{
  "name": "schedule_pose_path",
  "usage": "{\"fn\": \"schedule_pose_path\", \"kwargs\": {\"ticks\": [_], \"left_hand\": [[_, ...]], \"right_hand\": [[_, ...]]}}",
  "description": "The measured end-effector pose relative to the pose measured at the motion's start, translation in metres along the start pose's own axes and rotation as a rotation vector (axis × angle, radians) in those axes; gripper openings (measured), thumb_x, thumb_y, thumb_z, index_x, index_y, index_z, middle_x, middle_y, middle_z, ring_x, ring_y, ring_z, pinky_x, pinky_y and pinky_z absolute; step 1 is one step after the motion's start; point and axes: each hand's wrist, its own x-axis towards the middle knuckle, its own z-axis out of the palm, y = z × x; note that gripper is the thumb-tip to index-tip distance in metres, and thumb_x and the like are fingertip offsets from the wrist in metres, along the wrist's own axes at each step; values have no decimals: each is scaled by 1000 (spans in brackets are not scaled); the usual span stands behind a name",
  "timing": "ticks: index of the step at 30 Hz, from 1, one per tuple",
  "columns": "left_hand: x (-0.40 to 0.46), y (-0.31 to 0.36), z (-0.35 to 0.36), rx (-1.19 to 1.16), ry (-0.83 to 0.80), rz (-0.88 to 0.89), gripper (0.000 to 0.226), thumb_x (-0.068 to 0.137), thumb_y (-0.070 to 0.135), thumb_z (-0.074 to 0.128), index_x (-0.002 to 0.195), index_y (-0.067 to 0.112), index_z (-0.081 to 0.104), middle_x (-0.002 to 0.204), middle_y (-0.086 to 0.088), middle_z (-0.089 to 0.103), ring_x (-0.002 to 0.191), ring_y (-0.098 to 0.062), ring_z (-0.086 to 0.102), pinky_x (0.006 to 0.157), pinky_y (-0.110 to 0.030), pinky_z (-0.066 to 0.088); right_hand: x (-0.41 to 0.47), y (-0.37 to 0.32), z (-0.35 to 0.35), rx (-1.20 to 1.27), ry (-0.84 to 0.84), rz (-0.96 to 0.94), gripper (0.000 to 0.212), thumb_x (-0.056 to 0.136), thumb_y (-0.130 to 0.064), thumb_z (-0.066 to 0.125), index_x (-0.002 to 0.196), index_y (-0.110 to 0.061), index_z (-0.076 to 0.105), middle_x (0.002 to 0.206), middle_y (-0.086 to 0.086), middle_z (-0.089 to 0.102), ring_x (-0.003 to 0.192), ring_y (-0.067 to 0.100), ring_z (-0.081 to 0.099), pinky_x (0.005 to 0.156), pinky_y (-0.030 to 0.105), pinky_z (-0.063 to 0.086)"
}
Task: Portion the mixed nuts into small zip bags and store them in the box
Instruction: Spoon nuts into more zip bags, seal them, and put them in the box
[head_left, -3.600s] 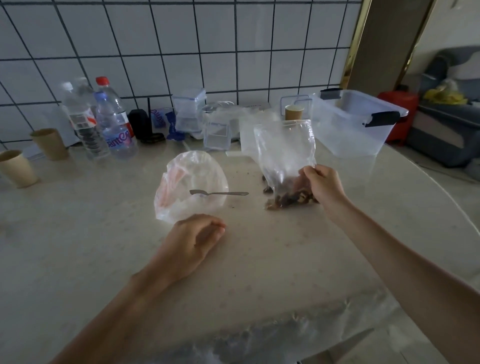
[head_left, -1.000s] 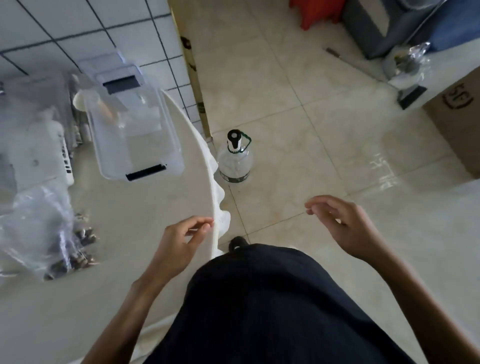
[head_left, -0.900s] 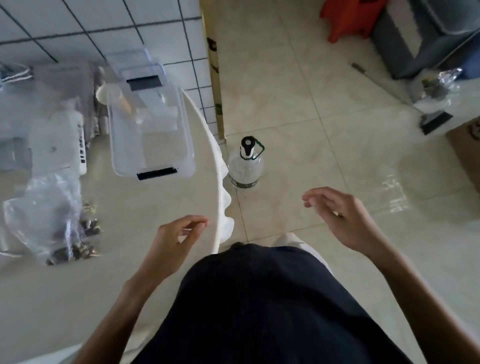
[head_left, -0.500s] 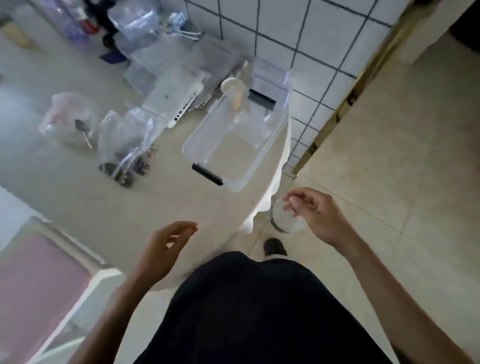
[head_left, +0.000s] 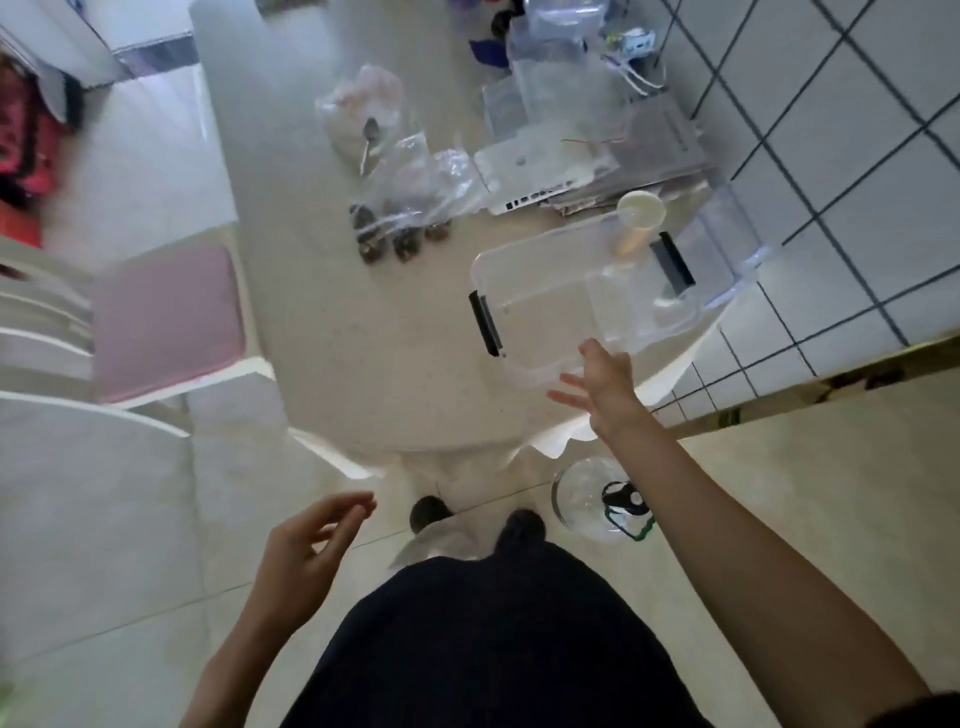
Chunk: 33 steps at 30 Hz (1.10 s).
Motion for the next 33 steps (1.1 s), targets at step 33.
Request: {"fn": "schedule_pose_path", "kwargs": {"ticks": [33], "left_hand": [[-23, -215, -285, -15, -138, 12, 20, 96, 32, 64, 111, 42, 71, 103, 27, 76, 102, 3, 72, 87, -20, 55]], "right_hand": [[-213, 182, 209, -404, -16, -211, 29, 99, -19, 68, 127, -13, 69, 110, 7, 72, 93, 22, 71, 56, 40, 63]]}}
